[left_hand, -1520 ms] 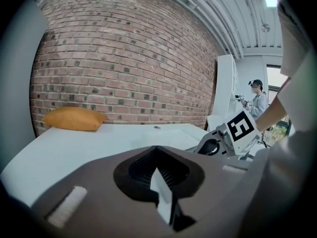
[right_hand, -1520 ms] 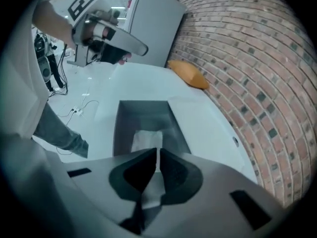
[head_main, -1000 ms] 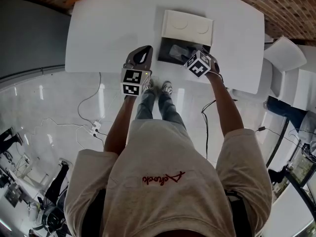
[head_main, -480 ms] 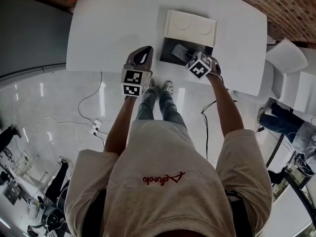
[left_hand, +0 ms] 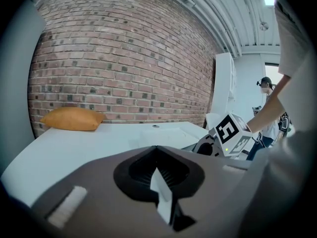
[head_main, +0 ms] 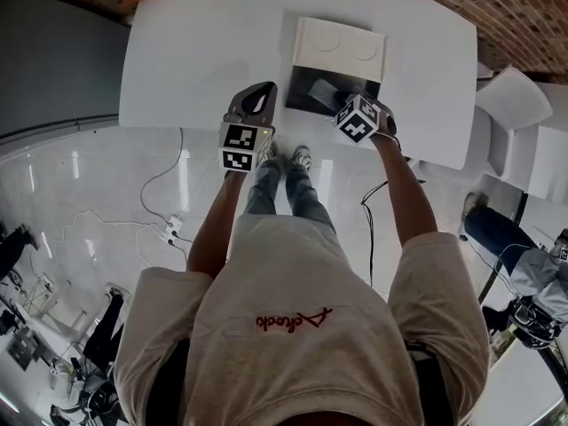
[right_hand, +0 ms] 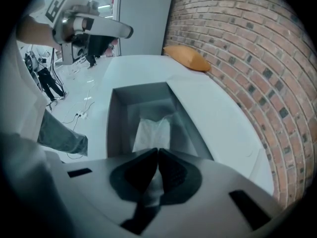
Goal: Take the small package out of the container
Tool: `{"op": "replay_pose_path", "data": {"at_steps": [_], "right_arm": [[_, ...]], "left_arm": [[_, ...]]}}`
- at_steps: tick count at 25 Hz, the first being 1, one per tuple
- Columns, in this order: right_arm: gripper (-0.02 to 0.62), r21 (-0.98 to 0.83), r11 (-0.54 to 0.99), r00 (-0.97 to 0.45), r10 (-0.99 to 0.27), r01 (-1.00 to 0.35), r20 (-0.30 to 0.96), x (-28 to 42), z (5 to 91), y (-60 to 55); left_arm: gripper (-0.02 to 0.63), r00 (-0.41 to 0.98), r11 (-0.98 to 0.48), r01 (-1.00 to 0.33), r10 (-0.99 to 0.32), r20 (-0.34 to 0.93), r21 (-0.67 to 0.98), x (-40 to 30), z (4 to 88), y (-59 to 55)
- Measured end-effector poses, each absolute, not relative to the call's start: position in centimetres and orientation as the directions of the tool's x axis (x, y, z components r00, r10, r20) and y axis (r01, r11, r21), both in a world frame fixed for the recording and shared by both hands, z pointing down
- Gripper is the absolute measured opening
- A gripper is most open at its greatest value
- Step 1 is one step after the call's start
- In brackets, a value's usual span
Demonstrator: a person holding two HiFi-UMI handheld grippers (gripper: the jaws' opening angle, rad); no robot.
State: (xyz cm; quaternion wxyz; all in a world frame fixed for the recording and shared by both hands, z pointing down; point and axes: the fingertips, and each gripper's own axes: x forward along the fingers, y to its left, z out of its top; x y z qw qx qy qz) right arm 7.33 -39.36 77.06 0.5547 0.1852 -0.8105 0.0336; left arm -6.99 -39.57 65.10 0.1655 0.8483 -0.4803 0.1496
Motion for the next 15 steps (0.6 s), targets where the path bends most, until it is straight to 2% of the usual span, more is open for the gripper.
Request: {"op": "replay_pose_path", "data": {"at_steps": [15], "right_arm": [[0.015, 0.246, 0.911, -0.321, -0.354, -0.331, 0.879, 7.5, 74.2, -39.2]], "left_arm": [[0.006, 0.502, -0.498, -0.859, -0.773, 0.387, 0.12, -6.7, 63.6, -39.5]]}}
